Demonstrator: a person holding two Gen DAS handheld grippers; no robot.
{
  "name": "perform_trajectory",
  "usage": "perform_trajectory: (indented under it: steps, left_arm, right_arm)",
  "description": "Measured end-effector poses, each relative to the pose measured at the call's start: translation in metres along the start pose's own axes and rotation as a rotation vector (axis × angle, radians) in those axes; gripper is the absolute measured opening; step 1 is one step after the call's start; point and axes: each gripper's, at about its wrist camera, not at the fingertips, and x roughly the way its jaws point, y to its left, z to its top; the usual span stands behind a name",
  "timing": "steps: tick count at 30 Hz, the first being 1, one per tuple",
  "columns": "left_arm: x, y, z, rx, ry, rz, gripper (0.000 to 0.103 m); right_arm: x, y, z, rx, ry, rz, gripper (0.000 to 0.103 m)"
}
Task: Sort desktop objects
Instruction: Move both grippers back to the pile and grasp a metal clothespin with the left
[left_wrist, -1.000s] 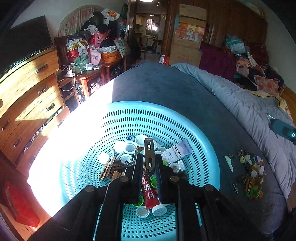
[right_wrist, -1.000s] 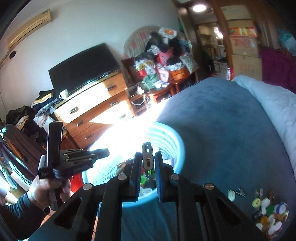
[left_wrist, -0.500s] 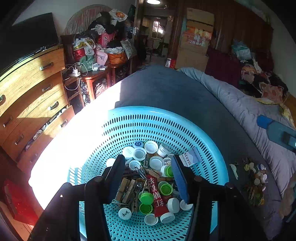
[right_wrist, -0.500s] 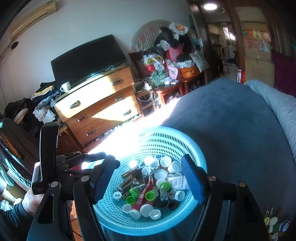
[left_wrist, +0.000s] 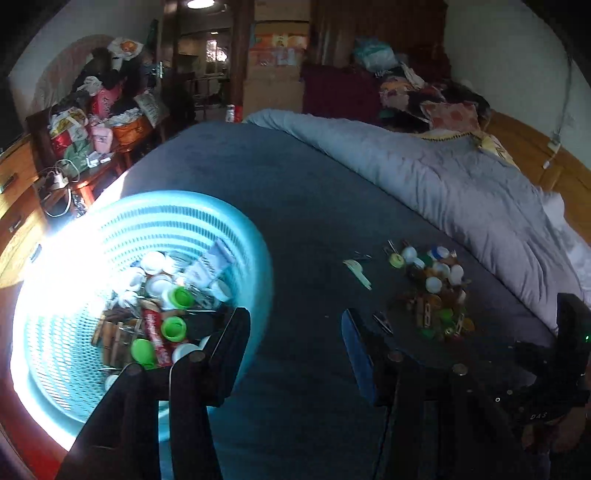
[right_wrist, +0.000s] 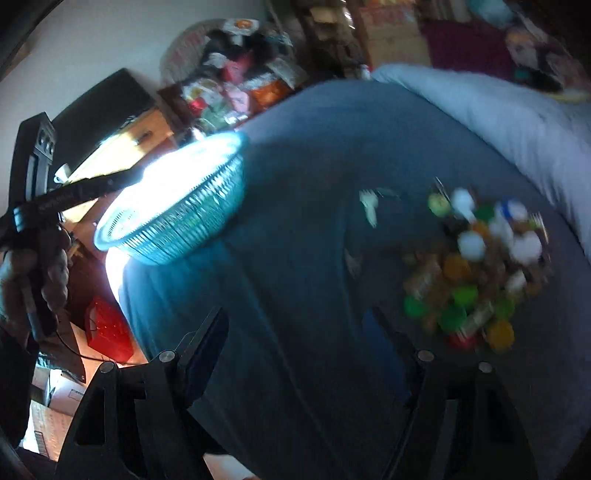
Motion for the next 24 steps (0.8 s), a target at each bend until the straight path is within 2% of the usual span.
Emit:
perform_trajectory:
  steps: [4, 7, 10, 15, 17, 21, 24]
  left_arm:
    - [0.056, -0.043, -0.008, 0.005, 0.109, -0.077, 0.052]
    - [0.104, -0.063, -0.014, -0.028, 0.191, -0.115, 0.053]
    - [0.145, -0.079, -0.022, -0.046, 0.247, -0.107, 0.052]
    - [0.175, -0.105, -0.026, -0.031, 0.241, -0.048, 0.053]
    - [0.184, -0.110, -0.026, -0.045, 0.242, -0.051, 0.051]
    - [0.195, -0.121, -0.026, -0.020, 0.257, -0.049, 0.042]
    - [0.205, -0.125, -0.028, 0.008, 0.277, -0.012, 0.027]
  right_arm:
    - [-0.024, -0.058, -0.049, 0.126, 0.010, -0.066, 0.075]
    - [-0.035, -0.080, -0.065, 0.176, 0.002, -0.081, 0.075]
    - [-0.037, -0.091, -0.070, 0.210, -0.005, -0.077, 0.075]
    - [-0.030, -0.105, -0.079, 0.233, 0.002, -0.056, 0.075]
    - [-0.025, -0.107, -0.081, 0.235, 0.012, -0.049, 0.075]
    - [-0.021, -0.114, -0.088, 0.247, 0.010, -0.028, 0.075]
    - [-0.020, -0.114, -0.088, 0.236, 0.003, -0.025, 0.075]
